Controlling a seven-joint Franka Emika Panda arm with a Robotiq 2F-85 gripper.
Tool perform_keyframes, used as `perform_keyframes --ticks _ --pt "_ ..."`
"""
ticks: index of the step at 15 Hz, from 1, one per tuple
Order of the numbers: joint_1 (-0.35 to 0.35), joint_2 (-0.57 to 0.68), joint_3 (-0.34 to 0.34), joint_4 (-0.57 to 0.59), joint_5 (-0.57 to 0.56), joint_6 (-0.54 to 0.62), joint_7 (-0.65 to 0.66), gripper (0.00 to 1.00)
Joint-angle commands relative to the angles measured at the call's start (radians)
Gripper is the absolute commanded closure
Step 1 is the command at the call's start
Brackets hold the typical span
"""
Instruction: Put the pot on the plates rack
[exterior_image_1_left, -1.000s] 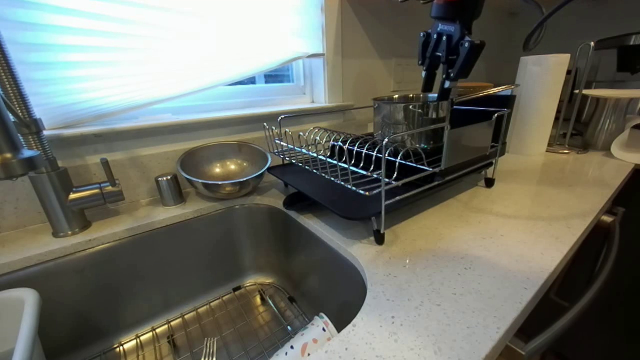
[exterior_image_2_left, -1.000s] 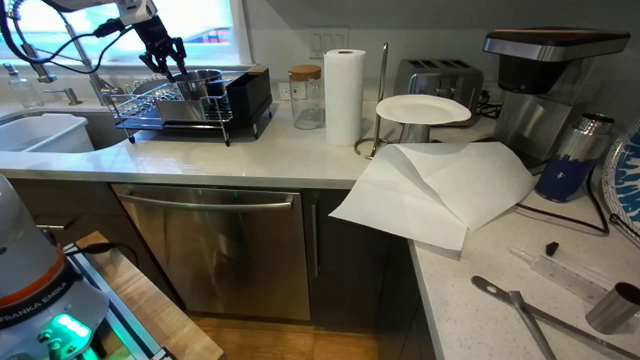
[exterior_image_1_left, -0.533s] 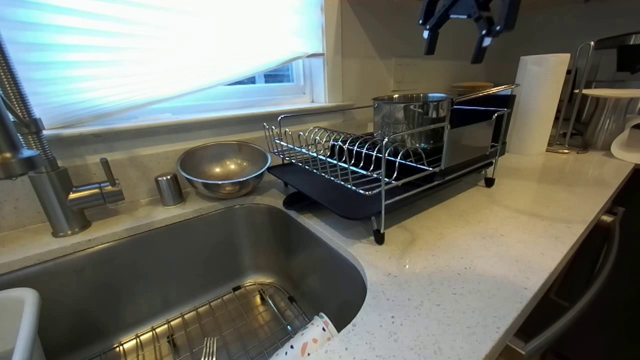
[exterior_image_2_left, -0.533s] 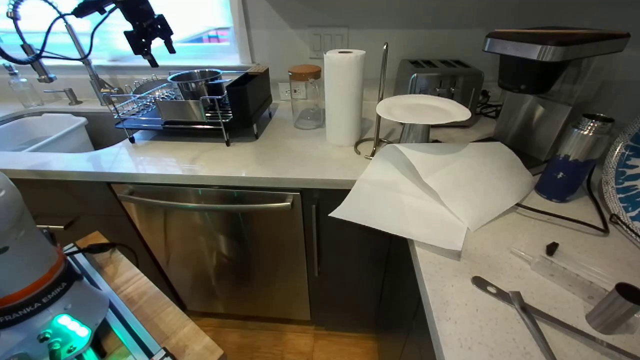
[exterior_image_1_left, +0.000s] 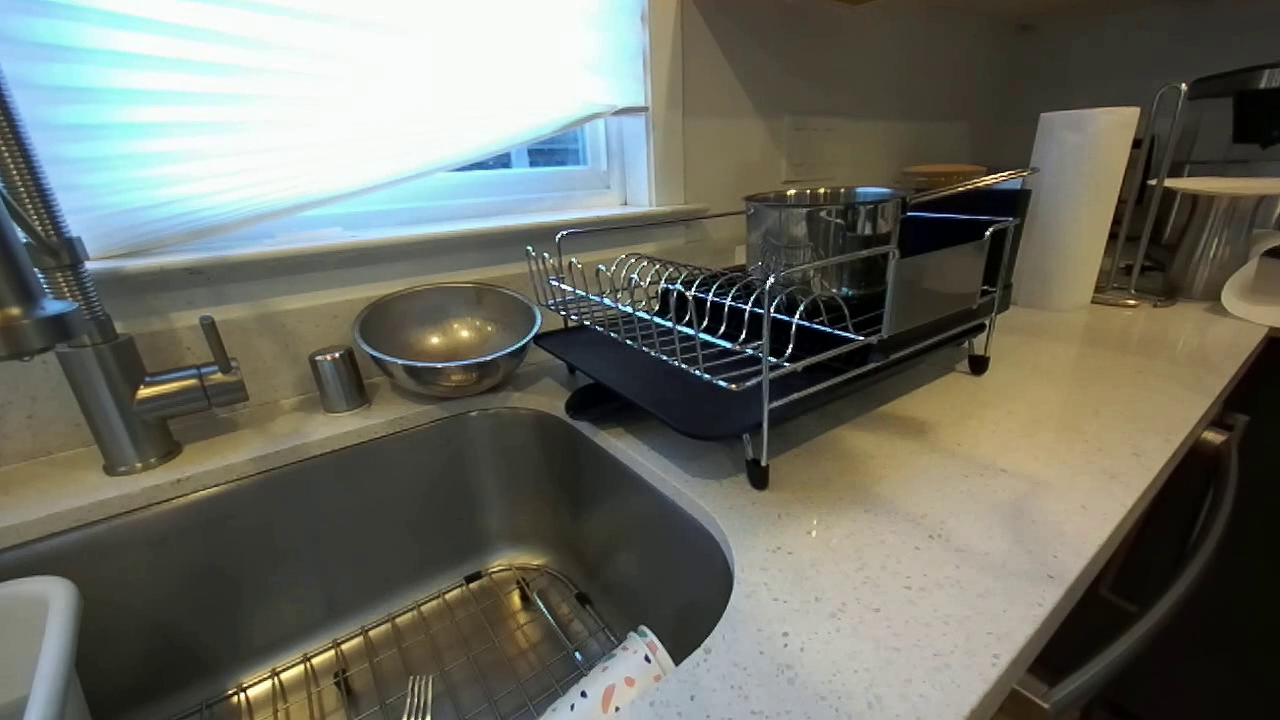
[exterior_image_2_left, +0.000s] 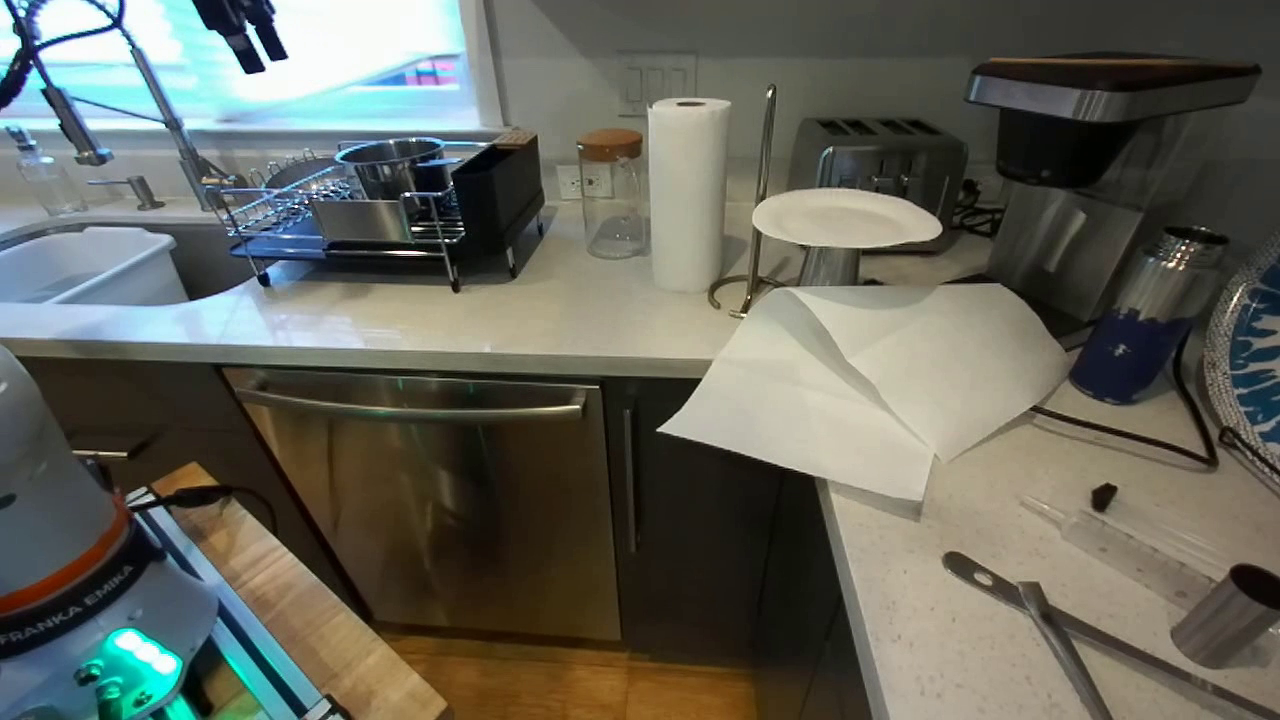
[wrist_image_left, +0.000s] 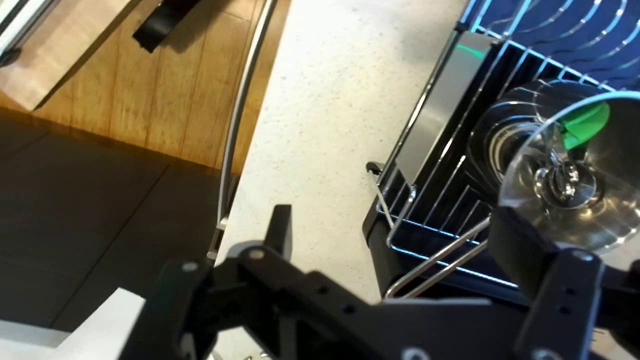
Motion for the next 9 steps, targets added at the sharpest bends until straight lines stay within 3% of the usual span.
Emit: perform_keyframes --ticks 1,5,6,9 --pt "-0.023 -0.136 -0.034 -0.073 -0.021 -0.074 -0.264 0.00" --pt "-0.048 -0.254 -0.089 -0.139 -0.035 -0.067 -0.574 0.00" --pt "-0.099 -0.179 -0.029 -0.071 0.003 -0.077 -0.482 0.00" --pt "-0.109 -0.237 -0.056 -0.105 0.003 -0.076 -0.584 0.00"
